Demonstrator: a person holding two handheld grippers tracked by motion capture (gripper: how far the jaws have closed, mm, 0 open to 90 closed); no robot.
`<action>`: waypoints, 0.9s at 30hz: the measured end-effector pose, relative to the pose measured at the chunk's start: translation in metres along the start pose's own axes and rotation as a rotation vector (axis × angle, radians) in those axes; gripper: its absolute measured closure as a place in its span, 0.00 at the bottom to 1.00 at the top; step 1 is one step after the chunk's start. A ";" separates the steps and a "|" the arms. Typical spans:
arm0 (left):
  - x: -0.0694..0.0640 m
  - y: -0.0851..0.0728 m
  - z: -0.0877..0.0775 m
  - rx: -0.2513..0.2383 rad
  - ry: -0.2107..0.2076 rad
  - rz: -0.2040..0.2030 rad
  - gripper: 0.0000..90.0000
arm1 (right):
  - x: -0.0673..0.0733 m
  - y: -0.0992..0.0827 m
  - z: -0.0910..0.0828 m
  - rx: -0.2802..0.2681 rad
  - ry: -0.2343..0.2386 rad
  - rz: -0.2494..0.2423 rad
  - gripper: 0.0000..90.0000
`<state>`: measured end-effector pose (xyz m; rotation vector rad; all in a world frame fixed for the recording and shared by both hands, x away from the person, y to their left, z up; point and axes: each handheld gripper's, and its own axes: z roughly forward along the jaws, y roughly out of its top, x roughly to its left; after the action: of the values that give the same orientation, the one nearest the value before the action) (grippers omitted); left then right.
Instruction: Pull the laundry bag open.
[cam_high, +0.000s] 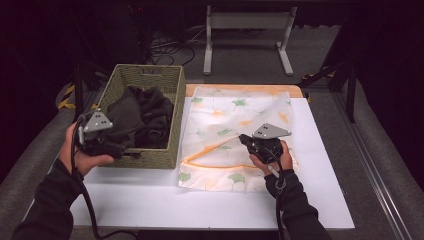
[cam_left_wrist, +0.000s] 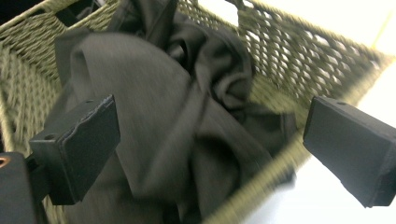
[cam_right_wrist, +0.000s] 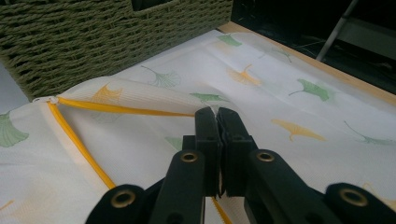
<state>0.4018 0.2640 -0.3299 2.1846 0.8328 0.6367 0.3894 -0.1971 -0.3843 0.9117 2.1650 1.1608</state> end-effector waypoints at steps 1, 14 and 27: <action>0.000 0.000 0.000 0.000 0.000 0.000 0.05 | 0.000 0.000 0.000 0.000 0.000 0.000 0.98; 0.058 0.027 0.081 0.244 0.007 -0.158 0.04 | 0.004 -0.003 0.006 0.022 0.039 -0.008 0.98; 0.050 0.018 0.148 0.469 -0.251 -0.161 0.00 | 0.004 -0.008 0.012 0.056 0.064 -0.008 0.97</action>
<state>0.5370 0.2254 -0.4009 2.5074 1.0882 0.0823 0.3927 -0.1910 -0.3973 0.9000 2.2604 1.1459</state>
